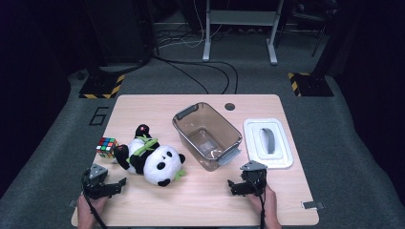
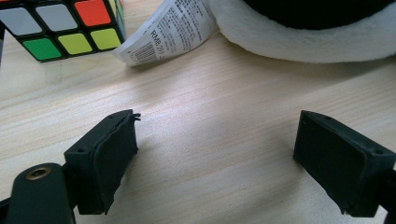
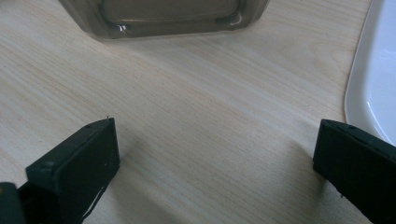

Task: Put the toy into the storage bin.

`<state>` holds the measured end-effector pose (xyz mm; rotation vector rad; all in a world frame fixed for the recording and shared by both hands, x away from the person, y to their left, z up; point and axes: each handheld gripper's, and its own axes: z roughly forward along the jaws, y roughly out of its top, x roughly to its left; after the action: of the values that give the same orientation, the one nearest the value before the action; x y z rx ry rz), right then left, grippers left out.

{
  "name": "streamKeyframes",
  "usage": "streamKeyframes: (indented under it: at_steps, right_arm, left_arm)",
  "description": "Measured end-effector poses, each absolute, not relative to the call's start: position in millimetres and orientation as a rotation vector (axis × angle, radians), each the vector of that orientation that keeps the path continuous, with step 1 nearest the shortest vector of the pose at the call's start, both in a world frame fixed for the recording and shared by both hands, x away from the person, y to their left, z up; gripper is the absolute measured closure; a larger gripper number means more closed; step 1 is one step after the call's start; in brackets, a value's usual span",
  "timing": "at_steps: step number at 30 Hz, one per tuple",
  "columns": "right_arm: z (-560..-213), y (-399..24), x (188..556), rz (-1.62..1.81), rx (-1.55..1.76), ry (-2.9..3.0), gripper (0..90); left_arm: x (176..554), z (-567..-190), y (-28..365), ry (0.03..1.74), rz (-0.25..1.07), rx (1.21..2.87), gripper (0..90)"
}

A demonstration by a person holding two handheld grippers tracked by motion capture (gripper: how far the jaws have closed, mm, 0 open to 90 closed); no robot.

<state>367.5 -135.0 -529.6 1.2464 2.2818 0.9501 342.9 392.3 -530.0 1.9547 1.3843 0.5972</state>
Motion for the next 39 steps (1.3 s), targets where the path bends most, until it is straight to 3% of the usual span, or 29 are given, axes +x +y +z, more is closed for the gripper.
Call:
streamKeyframes:
  at_steps: [9, 17, 39]
  right_arm:
    - [-529.4, -141.3, 366.8, 0.967, 1.187, 2.328, 0.0]
    - [-529.4, -141.6, 366.7, 0.965, 1.182, 2.331, 0.0]
    - [-529.5, -144.0, 367.1, 0.970, 1.150, 2.353, 0.0]
  left_arm:
    - [341.1, -528.7, 389.5, 1.444, 0.620, 1.933, 13.0]
    - [332.8, -517.1, 391.3, 1.456, 0.547, 1.953, 10.1]
    - [341.2, -435.2, 373.4, 1.322, 0.551, 1.911, 4.1]
